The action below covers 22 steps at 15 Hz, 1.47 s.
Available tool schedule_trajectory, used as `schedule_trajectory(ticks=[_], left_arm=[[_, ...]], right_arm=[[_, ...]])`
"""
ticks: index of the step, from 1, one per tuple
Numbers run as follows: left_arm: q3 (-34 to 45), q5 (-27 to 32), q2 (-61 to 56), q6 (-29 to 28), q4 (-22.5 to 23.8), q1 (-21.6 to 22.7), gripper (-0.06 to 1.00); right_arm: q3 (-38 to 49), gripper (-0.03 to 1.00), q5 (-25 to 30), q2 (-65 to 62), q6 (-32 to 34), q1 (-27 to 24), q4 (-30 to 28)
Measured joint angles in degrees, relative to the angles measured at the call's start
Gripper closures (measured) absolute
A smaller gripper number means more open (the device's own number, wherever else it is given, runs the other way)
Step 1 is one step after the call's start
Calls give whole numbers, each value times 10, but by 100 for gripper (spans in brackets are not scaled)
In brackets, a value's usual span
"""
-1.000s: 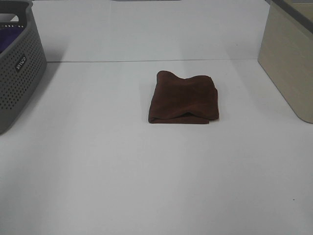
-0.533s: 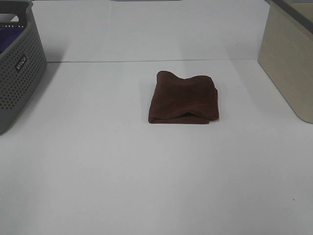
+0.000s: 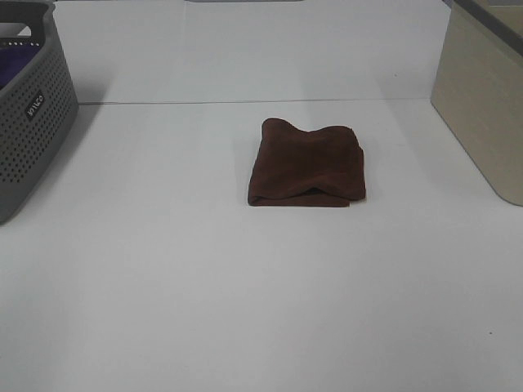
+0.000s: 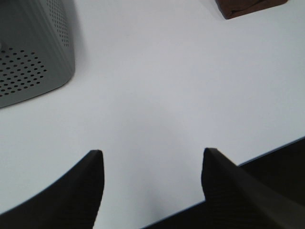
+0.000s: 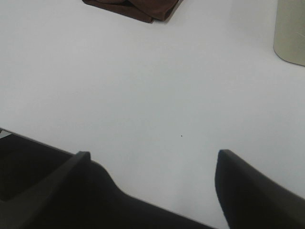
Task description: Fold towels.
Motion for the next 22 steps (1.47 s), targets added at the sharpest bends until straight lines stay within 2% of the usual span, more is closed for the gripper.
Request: schedule_trajectory(ticks=[9,11,15,18,20,22], left_arm=[[0,0,0,6,-6,0,38],[0,0,0,6,-6,28,38],[0,0,0,6,-6,123,38],[1,0,-9,6,-6,134,38],[1,0,-72,6,-6,134,38],[1,0,-92,6,-6,134,38]], right_arm=[[0,26,0,0,0,0,0],[0,26,0,0,0,-7,1],[0,26,0,-2,0,-89,1],[0,26,-1,-43,0,-104,1],[0,26,-1,-115,0,-105,1],[0,26,1,-129,0,-105,1]])
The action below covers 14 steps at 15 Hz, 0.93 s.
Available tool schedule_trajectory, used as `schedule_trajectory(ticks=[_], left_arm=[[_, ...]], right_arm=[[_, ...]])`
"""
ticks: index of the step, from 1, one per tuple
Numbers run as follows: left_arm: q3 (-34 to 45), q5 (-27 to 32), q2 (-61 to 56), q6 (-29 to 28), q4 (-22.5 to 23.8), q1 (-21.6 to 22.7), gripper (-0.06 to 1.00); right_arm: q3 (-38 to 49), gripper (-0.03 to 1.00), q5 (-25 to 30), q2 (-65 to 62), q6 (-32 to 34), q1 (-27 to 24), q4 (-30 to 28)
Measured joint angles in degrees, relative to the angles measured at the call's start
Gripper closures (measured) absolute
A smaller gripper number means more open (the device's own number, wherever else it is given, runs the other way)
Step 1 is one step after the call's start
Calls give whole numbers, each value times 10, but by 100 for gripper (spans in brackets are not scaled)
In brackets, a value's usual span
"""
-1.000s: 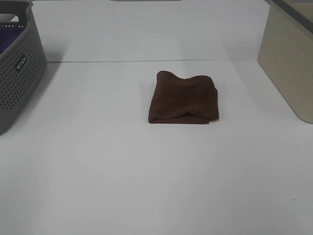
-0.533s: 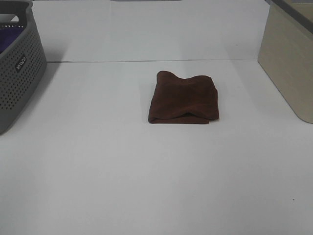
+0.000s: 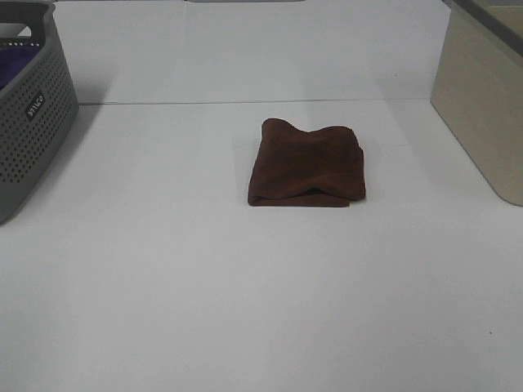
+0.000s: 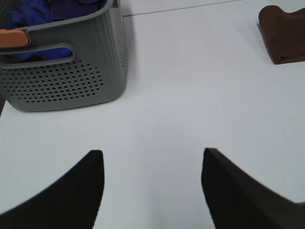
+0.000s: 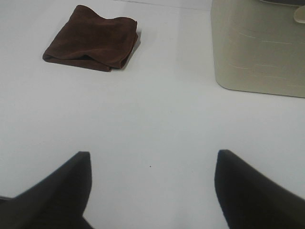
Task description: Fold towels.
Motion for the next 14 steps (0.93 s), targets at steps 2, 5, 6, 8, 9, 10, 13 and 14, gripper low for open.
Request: schedule_trajectory(ticks=[2,5,6,8,9,10,13,14], left_arm=[[0,0,-1,0,0,0,38],[0,0,-1,0,0,0,38],[0,0,-1,0,0,0,38],[0,0,-1,0,0,0,38],[0,0,-1,0,0,0,38],[0,0,-1,0,0,0,38],[0,0,-1,0,0,0,38],[0,0,-1,0,0,0,38]], right_arm=[[0,26,0,0,0,0,0],[0,26,0,0,0,0,0],[0,26,0,0,0,0,0],[0,26,0,0,0,0,0],[0,26,0,0,0,0,0],[0,26,0,0,0,0,0],[0,26,0,0,0,0,1],[0,26,0,0,0,0,1]])
